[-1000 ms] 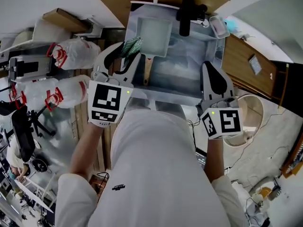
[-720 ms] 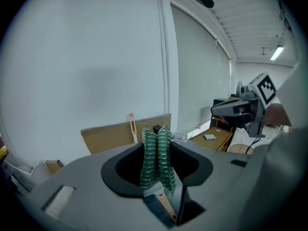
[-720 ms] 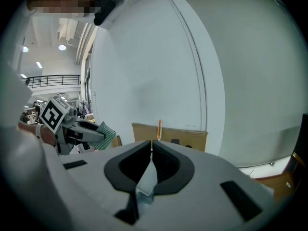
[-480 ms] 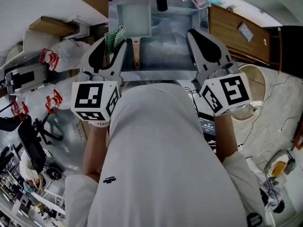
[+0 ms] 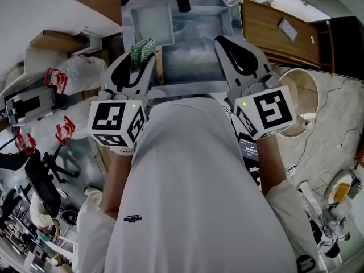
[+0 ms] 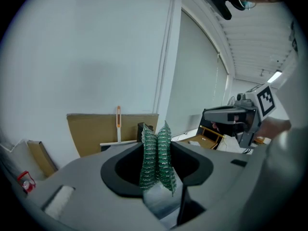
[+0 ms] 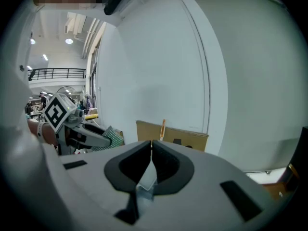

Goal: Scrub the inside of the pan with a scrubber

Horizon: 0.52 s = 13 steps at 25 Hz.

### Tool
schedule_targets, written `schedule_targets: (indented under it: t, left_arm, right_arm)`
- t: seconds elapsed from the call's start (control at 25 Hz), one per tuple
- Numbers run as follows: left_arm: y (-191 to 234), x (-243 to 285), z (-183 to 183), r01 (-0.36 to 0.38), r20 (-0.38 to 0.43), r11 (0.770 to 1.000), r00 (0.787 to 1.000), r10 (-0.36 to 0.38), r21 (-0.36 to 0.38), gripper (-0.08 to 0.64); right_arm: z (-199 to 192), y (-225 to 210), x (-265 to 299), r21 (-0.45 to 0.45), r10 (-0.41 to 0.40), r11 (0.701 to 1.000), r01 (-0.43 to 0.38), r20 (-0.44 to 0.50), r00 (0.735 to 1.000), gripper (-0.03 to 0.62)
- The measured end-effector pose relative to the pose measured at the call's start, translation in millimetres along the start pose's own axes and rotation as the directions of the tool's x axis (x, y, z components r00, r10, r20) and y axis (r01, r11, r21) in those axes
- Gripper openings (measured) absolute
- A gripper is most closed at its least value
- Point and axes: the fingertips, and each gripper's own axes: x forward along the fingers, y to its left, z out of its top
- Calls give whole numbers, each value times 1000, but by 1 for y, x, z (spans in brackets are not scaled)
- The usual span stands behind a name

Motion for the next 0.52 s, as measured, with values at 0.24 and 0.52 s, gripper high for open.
schedule_targets:
  t: [0.24, 0.52]
  left_arm:
    - [-1, -1, -5, 10, -6, 1000, 1000, -10, 0, 175]
    - [-7, -1, -12, 31, -26, 1000, 999, -31, 3, 175]
  right_arm:
    - [-5, 1, -1, -2, -18, 1000, 18, -9, 1000, 9]
    - [-16, 2, -3, 44, -27, 999, 28, -25, 999, 9]
